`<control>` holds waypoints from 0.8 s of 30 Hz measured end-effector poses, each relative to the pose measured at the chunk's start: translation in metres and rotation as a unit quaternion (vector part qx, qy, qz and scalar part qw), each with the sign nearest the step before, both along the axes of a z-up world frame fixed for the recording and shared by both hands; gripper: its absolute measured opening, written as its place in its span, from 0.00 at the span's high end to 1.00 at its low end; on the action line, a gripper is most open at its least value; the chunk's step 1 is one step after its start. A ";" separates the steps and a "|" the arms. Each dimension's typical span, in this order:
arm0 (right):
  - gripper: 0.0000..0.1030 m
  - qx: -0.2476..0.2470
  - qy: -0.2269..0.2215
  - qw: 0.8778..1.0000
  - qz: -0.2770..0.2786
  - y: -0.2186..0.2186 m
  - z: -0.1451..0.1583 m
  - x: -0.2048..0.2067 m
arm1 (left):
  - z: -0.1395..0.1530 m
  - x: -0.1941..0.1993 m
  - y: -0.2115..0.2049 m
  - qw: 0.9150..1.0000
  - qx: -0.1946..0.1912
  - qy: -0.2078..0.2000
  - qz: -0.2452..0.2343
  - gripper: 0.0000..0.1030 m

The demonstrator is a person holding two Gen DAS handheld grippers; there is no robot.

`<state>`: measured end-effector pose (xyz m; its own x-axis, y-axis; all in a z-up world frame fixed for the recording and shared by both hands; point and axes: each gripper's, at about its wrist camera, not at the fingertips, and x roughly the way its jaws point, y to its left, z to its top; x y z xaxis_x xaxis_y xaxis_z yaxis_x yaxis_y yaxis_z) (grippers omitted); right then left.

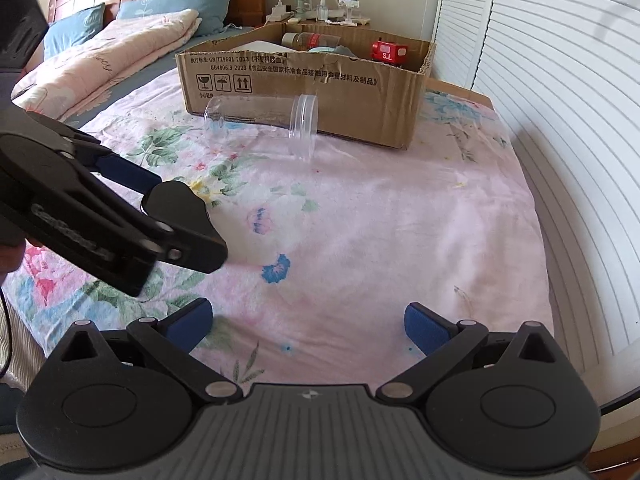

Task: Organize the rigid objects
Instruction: 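Grasp the black oval object with the left tool while the right tool moves toward the clear jar, then grasp the clear plastic jar with the right tool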

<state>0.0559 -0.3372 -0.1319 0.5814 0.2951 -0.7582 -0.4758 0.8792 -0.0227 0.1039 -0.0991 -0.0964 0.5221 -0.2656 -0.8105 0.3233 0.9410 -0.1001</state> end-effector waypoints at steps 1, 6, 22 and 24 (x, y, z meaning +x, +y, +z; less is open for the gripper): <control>0.00 0.000 -0.001 1.000 0.000 0.000 0.000 0.000 | -0.001 -0.001 -0.005 1.000 0.015 -0.005 -0.001 0.04; 0.00 0.001 -0.003 1.000 -0.002 -0.002 -0.001 -0.002 | -0.002 -0.005 -0.009 0.999 0.034 -0.028 -0.004 0.14; 0.00 -0.008 0.003 1.000 -0.007 0.019 0.009 0.026 | -0.002 0.011 0.057 0.995 0.050 -0.046 0.075 0.14; 0.00 0.000 0.001 1.000 -0.002 0.026 0.014 0.034 | -0.002 0.014 0.066 0.994 0.048 -0.046 0.084 0.14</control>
